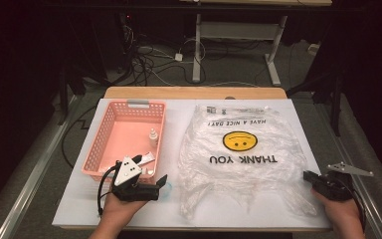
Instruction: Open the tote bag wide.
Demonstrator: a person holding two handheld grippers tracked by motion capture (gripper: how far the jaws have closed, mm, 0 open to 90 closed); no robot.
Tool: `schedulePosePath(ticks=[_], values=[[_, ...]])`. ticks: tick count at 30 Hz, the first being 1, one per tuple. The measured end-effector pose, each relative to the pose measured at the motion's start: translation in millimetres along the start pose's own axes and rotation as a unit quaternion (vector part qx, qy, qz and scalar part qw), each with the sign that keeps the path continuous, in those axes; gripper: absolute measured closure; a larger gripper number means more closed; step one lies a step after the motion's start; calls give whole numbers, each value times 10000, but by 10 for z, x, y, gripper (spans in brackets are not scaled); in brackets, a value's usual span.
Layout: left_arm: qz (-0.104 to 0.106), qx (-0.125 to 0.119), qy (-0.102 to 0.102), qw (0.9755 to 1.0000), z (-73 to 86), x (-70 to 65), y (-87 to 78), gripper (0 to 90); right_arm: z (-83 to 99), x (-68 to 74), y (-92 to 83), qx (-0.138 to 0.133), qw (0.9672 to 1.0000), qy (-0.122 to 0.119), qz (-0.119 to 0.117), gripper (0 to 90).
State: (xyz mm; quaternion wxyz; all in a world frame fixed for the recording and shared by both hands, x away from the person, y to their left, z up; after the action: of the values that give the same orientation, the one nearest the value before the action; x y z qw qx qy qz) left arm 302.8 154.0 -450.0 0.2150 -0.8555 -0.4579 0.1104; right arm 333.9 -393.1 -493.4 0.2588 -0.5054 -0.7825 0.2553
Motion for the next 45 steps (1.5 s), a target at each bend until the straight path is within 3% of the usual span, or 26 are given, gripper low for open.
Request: schedulePosePath(ticks=[7,9,18,21,24,27,30,31,32,33,34,36,37,39,41,44,45], values=[[-9,-39,-38,10000,-9,13,-22,0,13,222,-112,-136,9996,-166,-173,900],[-5,-27,-30,10000,-8,18,-23,0,36,322,-149,-153,9992,-322,-196,900],[54,6,-12,10000,-15,-20,-15,0,261,731,-338,-91,9964,-698,-471,900],[18,116,3,9999,-26,-31,-17,0,351,839,-402,-25,9952,-778,-594,900],[-124,172,65,9998,-62,-33,-51,0,421,873,-443,-11,9941,-799,-740,761],[-55,140,73,9999,-78,-25,-77,0,358,851,-533,-317,9941,-699,-763,631],[-29,109,49,9999,-60,-16,-105,0,252,809,-554,-515,9935,-673,-757,598],[41,208,-16,9998,-41,3,-114,0,96,728,-522,-658,9929,-735,-669,576],[41,208,-16,9998,-41,3,-114,0,96,728,-522,-658,9929,-735,-669,576],[124,249,-57,9996,-35,9,-114,0,-70,606,-451,-776,9932,-645,-572,566],[167,275,-98,9994,-35,10,-110,0,-70,606,-451,-776,9932,-645,-572,566],[129,248,-38,9996,-46,3,-119,0,-306,397,-258,-823,9941,-574,-413,559],[129,248,-38,9996,-46,3,-119,0,-306,397,-258,-823,9941,-574,-413,559],[110,201,-3,9997,-56,-1,-126,0,-506,203,-22,-806,9953,-429,-308,558],[161,217,2,9996,-56,2,-119,0,-562,156,55,-789,9958,-382,-281,555],[191,188,-65,9996,-49,22,-107,0,-752,0,339,-746,9966,-250,-232,549],[180,162,-77,9997,-52,28,-107,0,-752,0,339,-746,9966,-250,-232,549]])
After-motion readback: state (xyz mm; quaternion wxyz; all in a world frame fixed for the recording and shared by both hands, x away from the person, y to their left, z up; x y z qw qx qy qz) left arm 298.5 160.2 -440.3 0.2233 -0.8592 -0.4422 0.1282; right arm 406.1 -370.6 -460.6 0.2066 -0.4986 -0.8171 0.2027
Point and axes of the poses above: each handheld gripper's, and its own axes: y roughly forward along the jaws, z roughly out of its underside, x roughly to its left, the point moved 3 cm from there along y, roughly forward along the jaws, and after that the axes turned 5 degrees about -z, right-handed, at the moved point
